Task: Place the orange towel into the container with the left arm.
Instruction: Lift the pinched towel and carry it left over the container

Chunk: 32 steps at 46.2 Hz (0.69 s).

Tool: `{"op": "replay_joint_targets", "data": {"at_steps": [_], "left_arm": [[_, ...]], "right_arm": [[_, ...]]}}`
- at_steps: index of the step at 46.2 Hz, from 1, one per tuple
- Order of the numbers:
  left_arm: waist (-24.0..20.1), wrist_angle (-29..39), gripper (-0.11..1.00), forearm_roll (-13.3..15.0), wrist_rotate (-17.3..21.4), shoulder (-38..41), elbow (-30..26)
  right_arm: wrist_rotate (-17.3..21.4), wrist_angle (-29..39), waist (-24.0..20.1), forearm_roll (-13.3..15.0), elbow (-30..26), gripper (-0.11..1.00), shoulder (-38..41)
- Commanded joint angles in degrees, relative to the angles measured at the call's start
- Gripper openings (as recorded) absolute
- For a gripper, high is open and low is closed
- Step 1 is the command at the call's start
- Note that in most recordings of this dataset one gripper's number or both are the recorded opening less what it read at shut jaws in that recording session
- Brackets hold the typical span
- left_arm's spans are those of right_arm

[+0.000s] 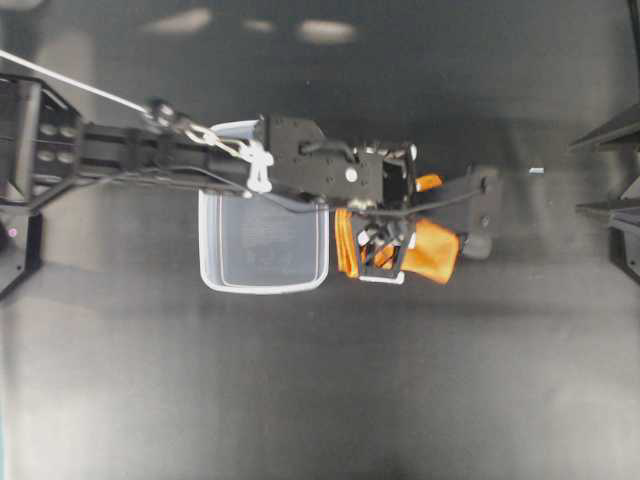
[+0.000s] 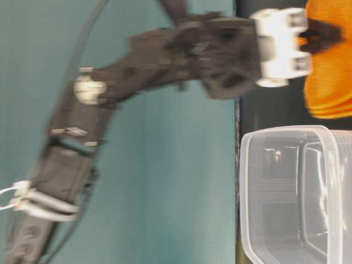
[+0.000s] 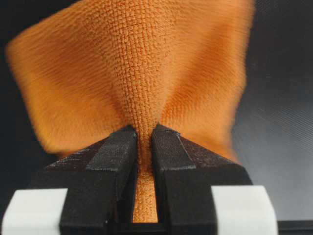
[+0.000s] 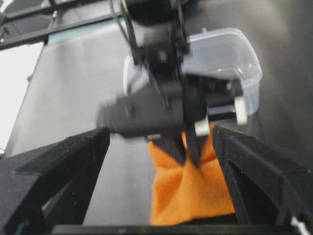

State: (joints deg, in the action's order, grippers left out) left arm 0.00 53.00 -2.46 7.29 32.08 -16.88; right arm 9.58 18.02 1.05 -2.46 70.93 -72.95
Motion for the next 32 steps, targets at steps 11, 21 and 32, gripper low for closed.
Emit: {"op": "replay_joint_targets", "data": {"at_steps": [11, 21, 32], "left_arm": [[-0.3, 7.8, 0.06, -0.2, -0.2, -16.2, -1.6], [-1.1, 15.2, 0.06, -0.2, -0.1, -23.6, 7.3], [-1.1, 7.3, 0.06, -0.2, -0.1, -31.2, 22.7]], "right_arm": [[0.3, 0.7, 0.1, 0.0, -1.1, 0.81, -0.4], [0.4, 0.6, 0.1, 0.0, -1.1, 0.81, -0.4], [0.5, 0.6, 0.1, 0.0, -1.1, 0.81, -0.4]]}}
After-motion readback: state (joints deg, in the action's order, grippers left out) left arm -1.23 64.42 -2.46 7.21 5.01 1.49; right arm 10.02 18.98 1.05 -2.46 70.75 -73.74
